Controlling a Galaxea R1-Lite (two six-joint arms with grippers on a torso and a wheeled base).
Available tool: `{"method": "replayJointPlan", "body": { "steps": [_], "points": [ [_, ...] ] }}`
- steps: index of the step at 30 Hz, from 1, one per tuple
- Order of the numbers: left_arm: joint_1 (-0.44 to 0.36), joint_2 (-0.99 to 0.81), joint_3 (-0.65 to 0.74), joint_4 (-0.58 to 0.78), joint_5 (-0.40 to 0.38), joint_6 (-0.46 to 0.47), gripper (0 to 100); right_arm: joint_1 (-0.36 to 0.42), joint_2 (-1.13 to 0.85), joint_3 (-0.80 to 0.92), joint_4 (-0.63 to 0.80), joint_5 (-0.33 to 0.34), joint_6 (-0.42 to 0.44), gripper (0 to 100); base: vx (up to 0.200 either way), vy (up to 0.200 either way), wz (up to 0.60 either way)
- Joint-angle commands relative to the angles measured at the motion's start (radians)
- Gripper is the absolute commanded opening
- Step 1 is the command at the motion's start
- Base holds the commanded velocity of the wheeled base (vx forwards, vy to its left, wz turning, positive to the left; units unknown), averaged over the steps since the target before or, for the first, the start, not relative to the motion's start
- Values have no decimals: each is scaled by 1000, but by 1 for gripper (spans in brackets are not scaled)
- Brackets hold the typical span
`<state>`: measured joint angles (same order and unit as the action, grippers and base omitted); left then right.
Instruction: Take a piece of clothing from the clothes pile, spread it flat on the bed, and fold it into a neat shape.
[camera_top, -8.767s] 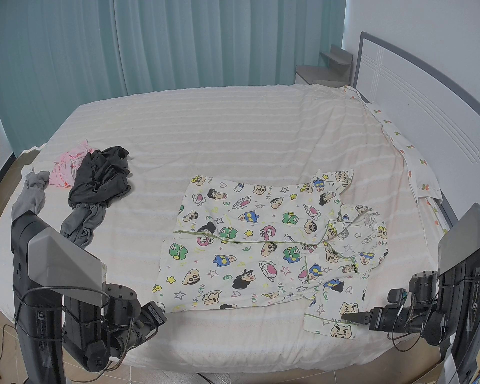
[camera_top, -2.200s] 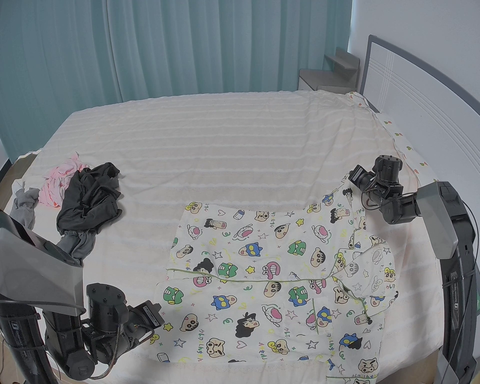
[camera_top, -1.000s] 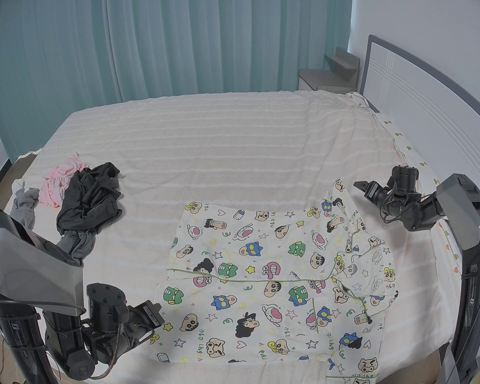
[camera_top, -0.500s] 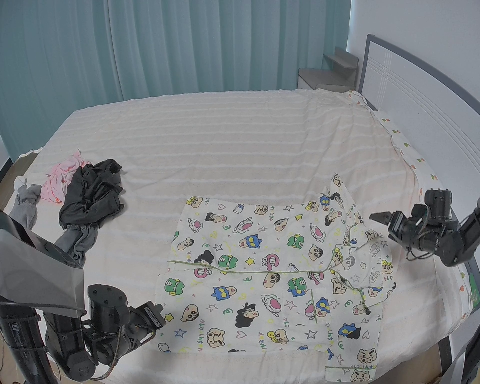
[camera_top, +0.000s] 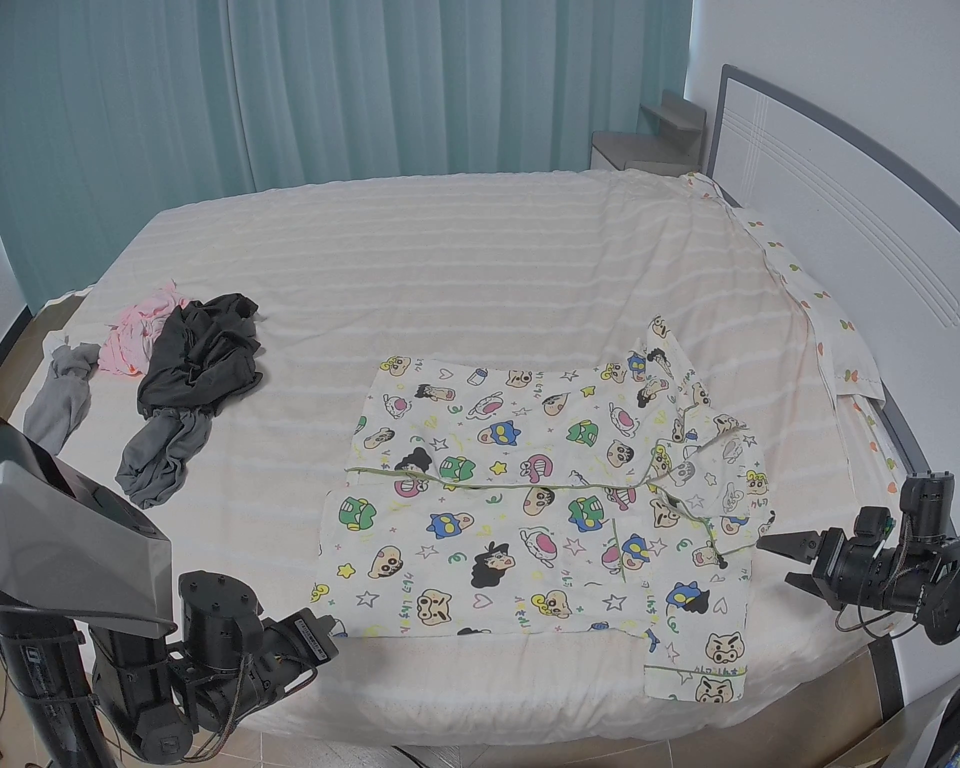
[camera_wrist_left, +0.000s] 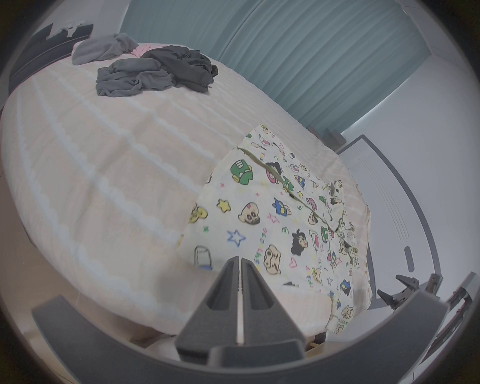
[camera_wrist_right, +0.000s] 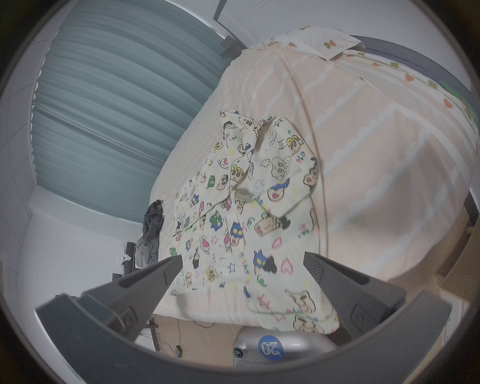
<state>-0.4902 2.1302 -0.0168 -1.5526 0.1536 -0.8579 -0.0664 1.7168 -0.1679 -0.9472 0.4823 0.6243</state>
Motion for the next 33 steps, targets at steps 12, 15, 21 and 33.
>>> {"method": "replayJointPlan", "body": {
  "steps": [12, 15, 21, 33],
  "points": [
    [5, 66, -2, -4, -3, -1, 100, 0, 12, 45, -35, 2, -3, 100, 0, 0, 0],
    [15, 79, -12, -4, -5, -3, 100, 2, 35, 48, -42, 1, -5, 100, 0, 0, 0],
    [51, 116, -114, -4, -3, -79, 100, 3, 52, 62, -81, 1, -6, 100, 0, 0, 0],
    [96, 209, -198, -4, 3, -26, 100, 3, 53, 77, -122, 2, -5, 100, 0, 0, 0]
  ]
}}
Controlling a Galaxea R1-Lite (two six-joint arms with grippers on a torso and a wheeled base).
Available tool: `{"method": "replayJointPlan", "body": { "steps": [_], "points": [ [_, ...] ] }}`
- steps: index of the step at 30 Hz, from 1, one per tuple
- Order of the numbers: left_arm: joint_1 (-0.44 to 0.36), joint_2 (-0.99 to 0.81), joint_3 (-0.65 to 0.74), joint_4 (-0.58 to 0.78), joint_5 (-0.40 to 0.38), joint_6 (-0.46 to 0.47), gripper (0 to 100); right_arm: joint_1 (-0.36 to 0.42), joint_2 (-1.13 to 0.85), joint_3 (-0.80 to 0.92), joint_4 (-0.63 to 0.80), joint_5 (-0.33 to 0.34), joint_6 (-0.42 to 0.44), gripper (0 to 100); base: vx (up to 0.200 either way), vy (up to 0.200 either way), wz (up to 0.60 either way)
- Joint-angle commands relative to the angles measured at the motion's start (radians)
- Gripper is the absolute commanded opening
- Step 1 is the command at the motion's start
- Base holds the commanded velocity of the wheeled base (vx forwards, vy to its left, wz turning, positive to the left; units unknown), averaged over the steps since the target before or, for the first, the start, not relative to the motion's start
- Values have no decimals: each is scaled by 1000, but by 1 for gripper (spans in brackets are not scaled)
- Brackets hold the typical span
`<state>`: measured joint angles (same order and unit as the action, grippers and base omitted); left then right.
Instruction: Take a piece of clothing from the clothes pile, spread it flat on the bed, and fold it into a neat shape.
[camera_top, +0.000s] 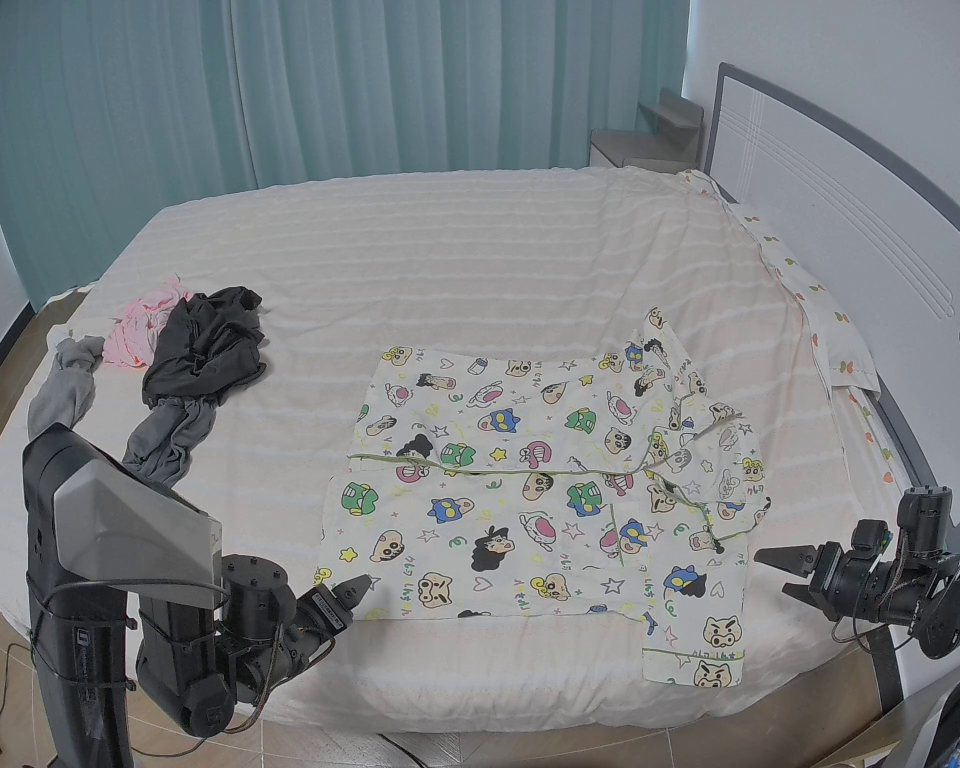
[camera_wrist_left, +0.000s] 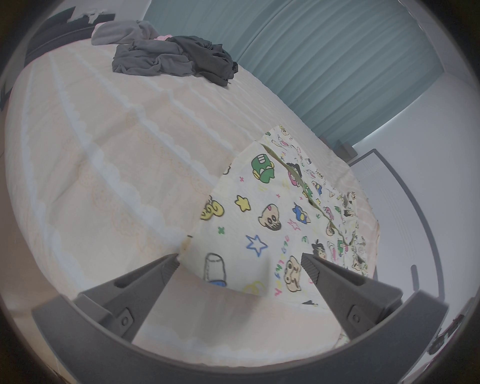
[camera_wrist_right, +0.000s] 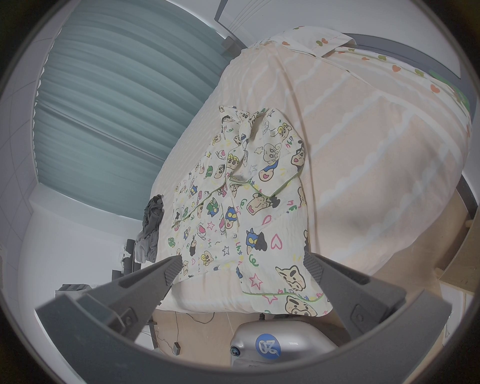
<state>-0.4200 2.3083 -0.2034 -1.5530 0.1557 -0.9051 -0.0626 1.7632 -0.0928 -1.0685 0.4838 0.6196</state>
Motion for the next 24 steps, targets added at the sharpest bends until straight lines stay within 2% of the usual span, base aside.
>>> {"method": "replayJointPlan", "body": {
  "steps": [1, 10, 16, 18, 24],
  "points": [
    [37, 31, -13, -4, -1, 41, 100, 0, 9, 2, -1, 1, 0, 100, 0, 0, 0],
    [50, 40, -74, -2, -10, 74, 100, 0, 15, 2, -2, 1, 0, 100, 0, 0, 0],
    [49, 43, -85, -1, -85, 74, 100, 0, 33, 2, -10, 1, 0, 100, 0, 0, 0],
    [50, 51, -96, 4, -87, 77, 100, 0, 38, 2, -14, 1, 0, 100, 0, 0, 0],
    [63, 108, -114, 4, -91, 144, 100, 6, 47, 8, -16, 1, 0, 100, 0, 0, 0]
  ]
}}
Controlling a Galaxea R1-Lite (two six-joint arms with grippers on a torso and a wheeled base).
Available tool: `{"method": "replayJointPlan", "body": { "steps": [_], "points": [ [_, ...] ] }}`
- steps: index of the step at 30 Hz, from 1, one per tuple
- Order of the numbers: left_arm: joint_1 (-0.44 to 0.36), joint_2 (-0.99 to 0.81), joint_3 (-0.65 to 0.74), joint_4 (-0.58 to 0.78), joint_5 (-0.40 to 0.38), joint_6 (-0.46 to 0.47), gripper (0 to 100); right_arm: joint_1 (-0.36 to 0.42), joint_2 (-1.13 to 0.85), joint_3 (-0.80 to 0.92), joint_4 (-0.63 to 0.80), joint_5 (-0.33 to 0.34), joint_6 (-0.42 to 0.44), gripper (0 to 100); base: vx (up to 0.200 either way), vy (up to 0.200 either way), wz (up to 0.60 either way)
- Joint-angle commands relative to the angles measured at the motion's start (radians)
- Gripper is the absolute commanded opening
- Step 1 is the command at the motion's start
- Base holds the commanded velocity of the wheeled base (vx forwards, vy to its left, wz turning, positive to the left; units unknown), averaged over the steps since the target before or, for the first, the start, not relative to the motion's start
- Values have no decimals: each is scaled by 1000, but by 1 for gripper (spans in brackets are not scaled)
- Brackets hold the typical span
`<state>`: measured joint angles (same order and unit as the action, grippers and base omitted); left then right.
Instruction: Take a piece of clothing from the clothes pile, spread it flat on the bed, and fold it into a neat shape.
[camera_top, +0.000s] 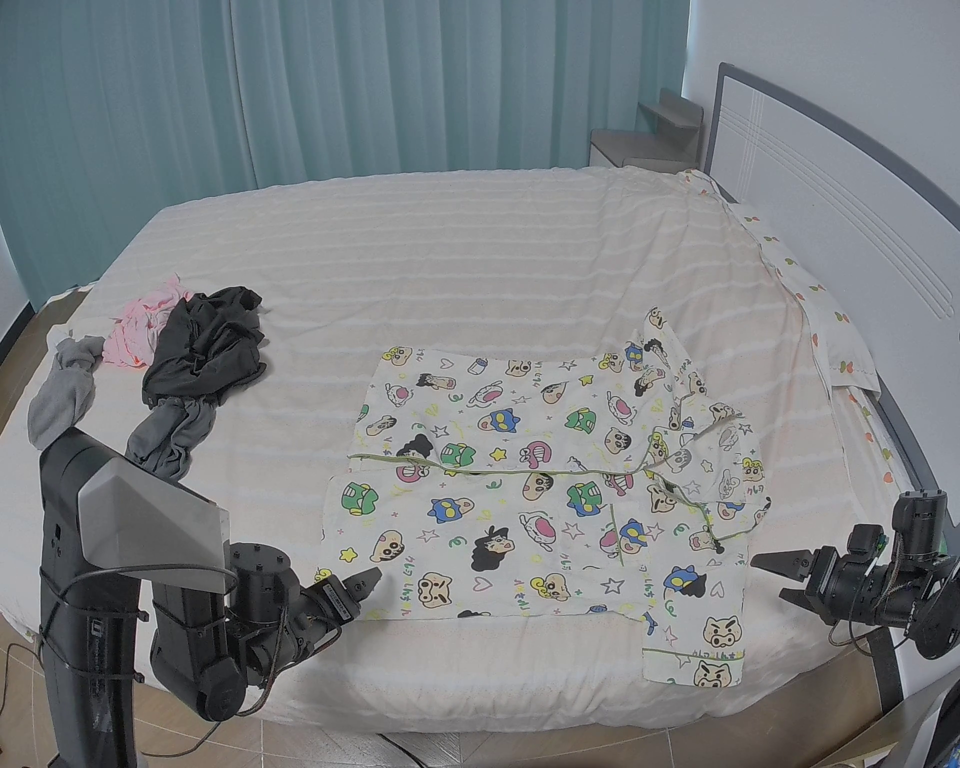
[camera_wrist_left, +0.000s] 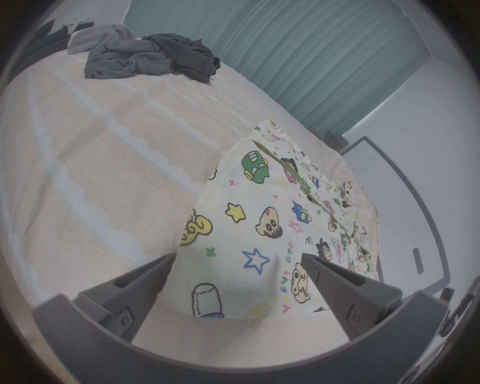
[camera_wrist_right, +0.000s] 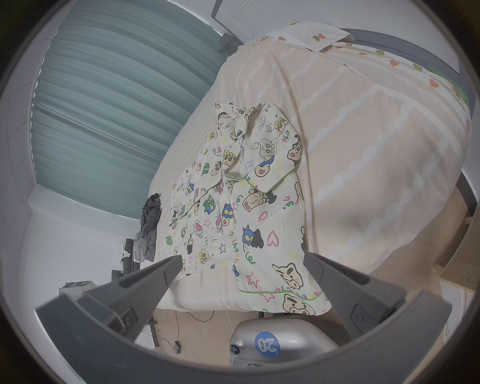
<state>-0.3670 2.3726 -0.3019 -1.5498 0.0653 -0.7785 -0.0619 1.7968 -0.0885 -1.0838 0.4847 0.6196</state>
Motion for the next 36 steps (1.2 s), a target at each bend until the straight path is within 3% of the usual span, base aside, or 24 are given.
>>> {"method": "replayJointPlan", "body": {
  "steps": [1, 5, 6, 11, 15, 22, 29, 32, 36],
  "points": [
    [11, 50, -22, 0, -1, 19, 100, 10, 15, 6, -1, 0, -1, 100, 0, 0, 0],
    [10, 51, -26, 0, -1, 21, 100, 14, 16, 7, -1, 0, -1, 100, 0, 0, 0],
    [10, 51, -28, 0, -1, 24, 0, 14, 18, 10, -1, 2, -1, 100, 0, 0, 0],
    [11, 51, -26, 0, 1, 24, 0, 16, 36, 27, -1, 20, -38, 100, 0, 0, 0],
    [13, 51, -22, 0, 1, 24, 0, 16, 79, 53, -1, 23, -147, 100, 0, 0, 0],
    [17, 24, 10, -4, 11, 24, 0, 16, 119, 61, 1, 54, -181, 100, 0, 0, 0],
    [17, -33, 41, -6, 18, 22, 0, 2, 239, 75, -4, 71, -347, 100, 0, 0, 0],
    [16, -47, 52, -6, 18, 22, 0, -1, 280, 67, -18, 74, -371, 100, 0, 0, 0],
    [17, -58, 61, -6, 18, 21, 0, 4, 398, 81, -177, 91, -389, 100, 0, 0, 0]
  ]
}}
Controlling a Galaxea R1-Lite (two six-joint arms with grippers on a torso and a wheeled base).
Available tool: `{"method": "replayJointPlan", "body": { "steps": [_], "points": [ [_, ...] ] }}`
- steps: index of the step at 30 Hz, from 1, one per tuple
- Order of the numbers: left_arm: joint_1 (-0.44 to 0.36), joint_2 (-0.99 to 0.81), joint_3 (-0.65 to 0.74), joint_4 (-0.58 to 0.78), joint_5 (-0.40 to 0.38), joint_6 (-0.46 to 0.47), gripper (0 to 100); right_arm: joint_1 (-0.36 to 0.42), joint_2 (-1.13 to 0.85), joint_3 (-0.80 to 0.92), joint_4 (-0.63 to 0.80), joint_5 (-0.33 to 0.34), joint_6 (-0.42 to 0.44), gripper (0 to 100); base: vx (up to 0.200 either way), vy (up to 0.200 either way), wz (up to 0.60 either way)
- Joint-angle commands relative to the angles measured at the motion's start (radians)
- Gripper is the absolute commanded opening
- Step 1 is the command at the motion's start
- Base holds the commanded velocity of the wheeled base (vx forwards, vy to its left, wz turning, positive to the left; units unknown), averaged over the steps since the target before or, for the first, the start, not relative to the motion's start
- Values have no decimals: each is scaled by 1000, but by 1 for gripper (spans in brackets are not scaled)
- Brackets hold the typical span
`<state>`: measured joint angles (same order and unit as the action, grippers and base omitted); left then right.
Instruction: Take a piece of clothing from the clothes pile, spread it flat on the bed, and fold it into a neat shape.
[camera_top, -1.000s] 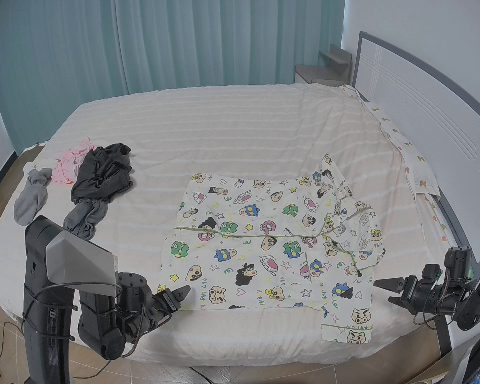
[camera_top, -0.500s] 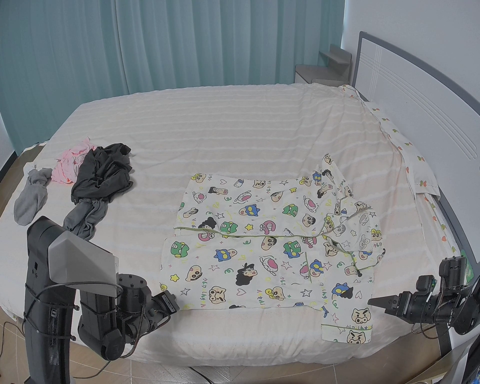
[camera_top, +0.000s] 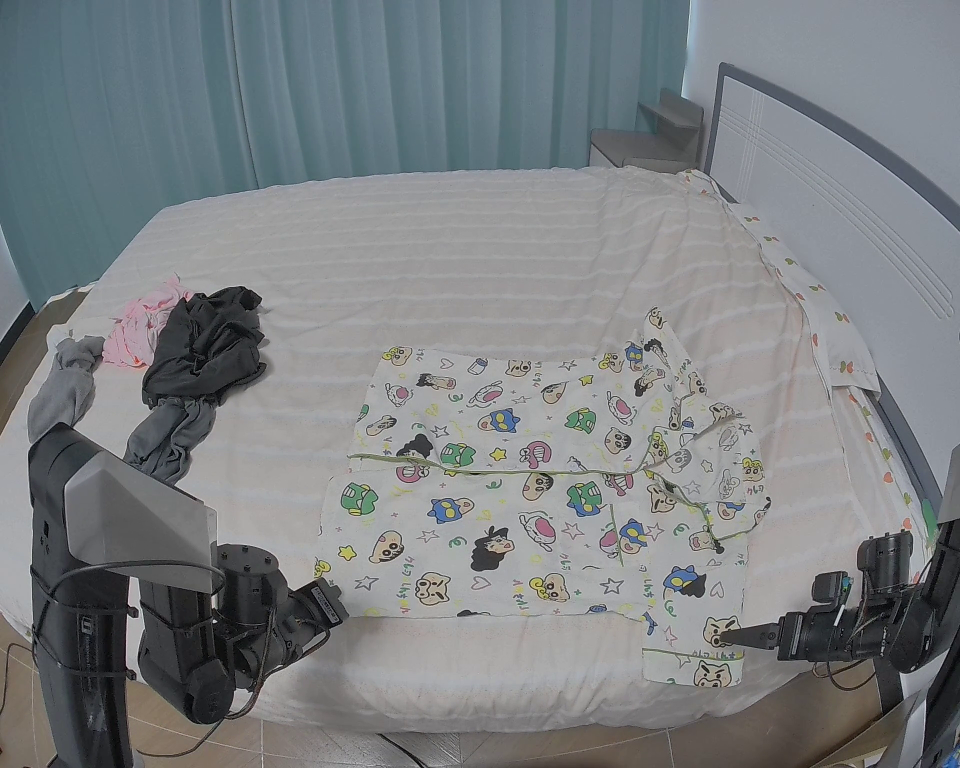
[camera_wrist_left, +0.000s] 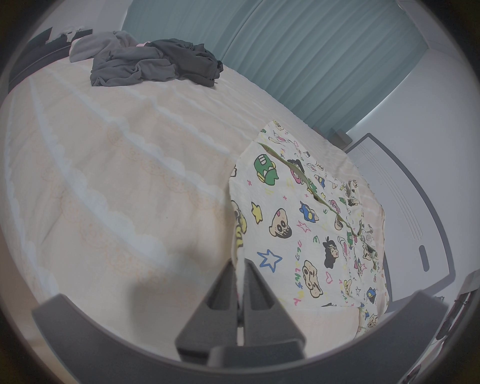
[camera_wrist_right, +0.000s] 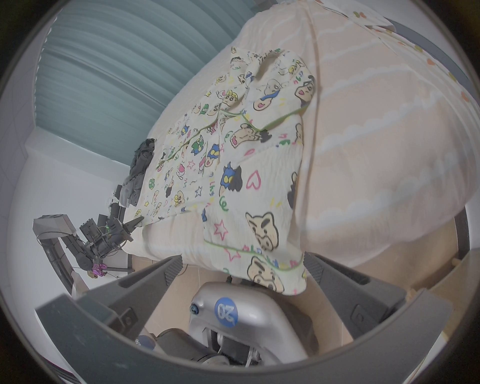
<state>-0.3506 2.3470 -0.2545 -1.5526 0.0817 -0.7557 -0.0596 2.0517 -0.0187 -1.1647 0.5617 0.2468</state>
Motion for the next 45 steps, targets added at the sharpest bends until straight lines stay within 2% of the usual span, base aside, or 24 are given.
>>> {"method": "replayJointPlan", "body": {
  "steps": [1, 3, 6, 11, 18, 25, 26, 39, 41, 44, 45],
  "points": [
    [1, -32, 14, -3, 1, -2, 0, 1, 160, 14, -125, 14, -18, 100, 0, 0, 0],
    [1, -38, 15, -3, 4, -2, 0, 3, 226, 19, -214, 9, -18, 100, 0, 0, 0],
    [-1, -38, 21, -3, 7, -2, 0, 4, 280, 19, -274, 6, -18, 100, 0, 0, 0],
    [-1, -37, 23, -3, 7, -2, 0, 10, 283, 19, -280, 6, -20, 100, 0, 0, 0],
    [-1, -38, 29, -3, 9, -4, 0, 64, 298, 19, -288, 14, -27, 100, 0, 0, 0],
    [-4, -38, 29, -3, 9, -2, 0, 110, 349, 19, -380, 9, -15, 100, 0, 0, 0],
    [-4, -38, 29, -3, 9, -2, 0, 110, 360, 19, -392, 7, -15, 0, 0, 0, 0],
    [-4, -38, 31, -3, 9, -2, 0, 89, 377, 19, -400, -13, -4, 0, 0, 0, 0],
    [-8, -58, 57, -3, 9, -1, 0, 66, 343, 19, -386, -14, 45, 0, 0, 0, 0],
    [-10, -63, 64, -3, 9, -1, 0, 58, 303, 19, -343, -14, 60, 0, 0, 0, 0],
    [-10, -75, 73, -3, 10, -1, 0, 57, 258, 19, -280, -14, 60, 0, 0, 0, 0]
  ]
}}
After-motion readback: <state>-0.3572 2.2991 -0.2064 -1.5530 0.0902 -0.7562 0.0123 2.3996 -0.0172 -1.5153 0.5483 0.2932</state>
